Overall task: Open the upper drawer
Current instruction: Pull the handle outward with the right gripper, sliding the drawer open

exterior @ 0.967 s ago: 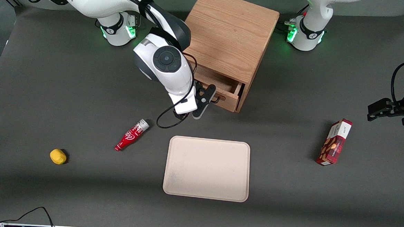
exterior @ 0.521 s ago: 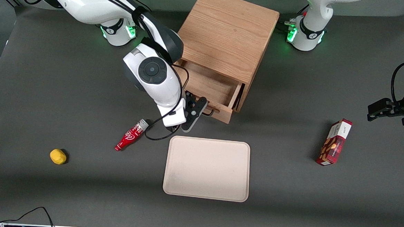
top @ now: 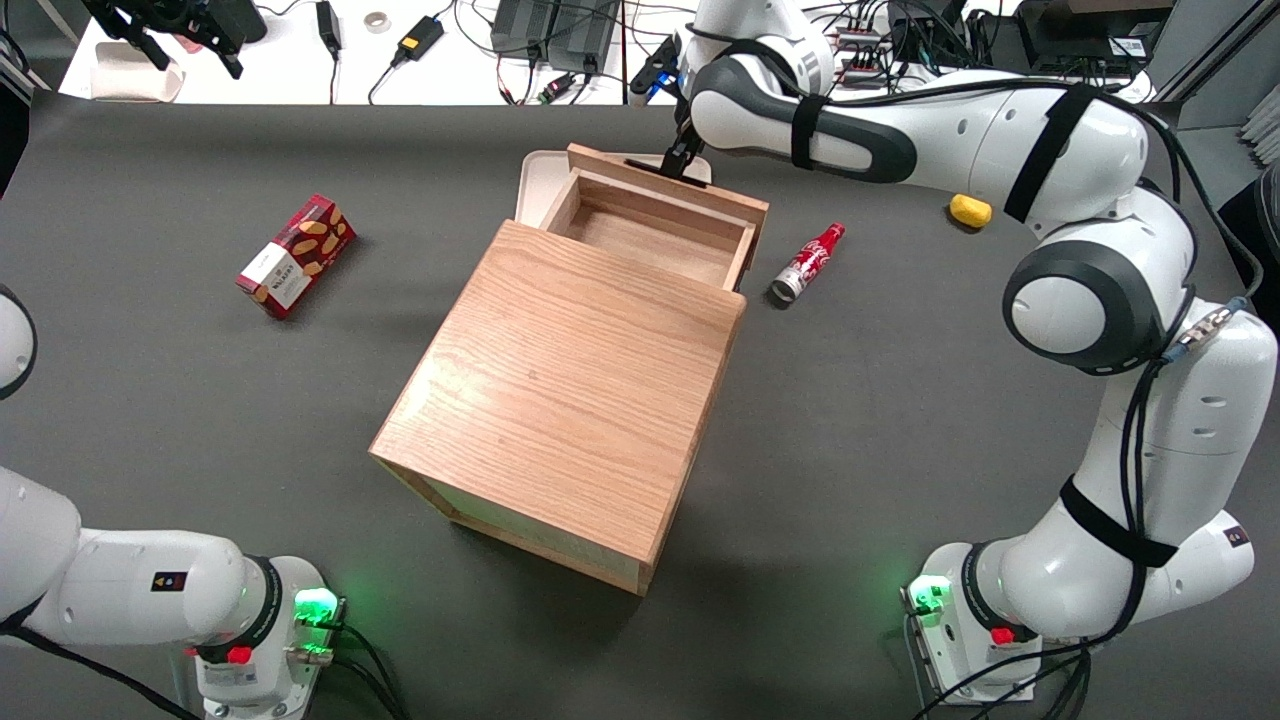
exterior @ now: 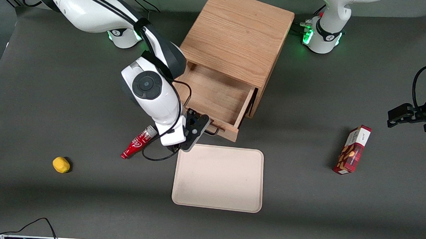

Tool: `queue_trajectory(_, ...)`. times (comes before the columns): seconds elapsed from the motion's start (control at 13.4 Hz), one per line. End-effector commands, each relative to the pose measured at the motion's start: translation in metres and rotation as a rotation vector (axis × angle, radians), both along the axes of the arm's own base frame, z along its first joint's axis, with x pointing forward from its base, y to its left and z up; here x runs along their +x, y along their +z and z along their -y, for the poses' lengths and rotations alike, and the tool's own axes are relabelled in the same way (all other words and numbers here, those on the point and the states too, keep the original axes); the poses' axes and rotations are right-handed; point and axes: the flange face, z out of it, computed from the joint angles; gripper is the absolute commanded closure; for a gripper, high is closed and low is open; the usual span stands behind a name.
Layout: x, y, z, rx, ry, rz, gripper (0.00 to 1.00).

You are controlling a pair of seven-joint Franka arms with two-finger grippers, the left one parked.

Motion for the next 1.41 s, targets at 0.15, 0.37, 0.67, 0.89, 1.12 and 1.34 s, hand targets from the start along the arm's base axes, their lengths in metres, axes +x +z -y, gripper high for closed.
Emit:
queue_trajectory(0.15, 0.033, -0.005, 0.024, -0.015, 0.014, 0.043, 0.00)
queue_trajectory(0.37, 0.044, -0.004, 0.040, -0.028, 0.020, 0.058, 0.00)
queue_trajectory(0.67, 0.049, 0.000, 0.046, -0.015, 0.017, 0.056, 0.00)
queue_trajectory(0.89, 0.050, 0.007, 0.047, 0.020, -0.003, 0.038, 0.00)
queue_trajectory(1.12, 0.048, 0.016, 0.046, 0.052, -0.017, 0.022, 0.00)
queue_trajectory(1.34, 0.048, 0.027, 0.046, 0.068, -0.026, 0.002, 0.00)
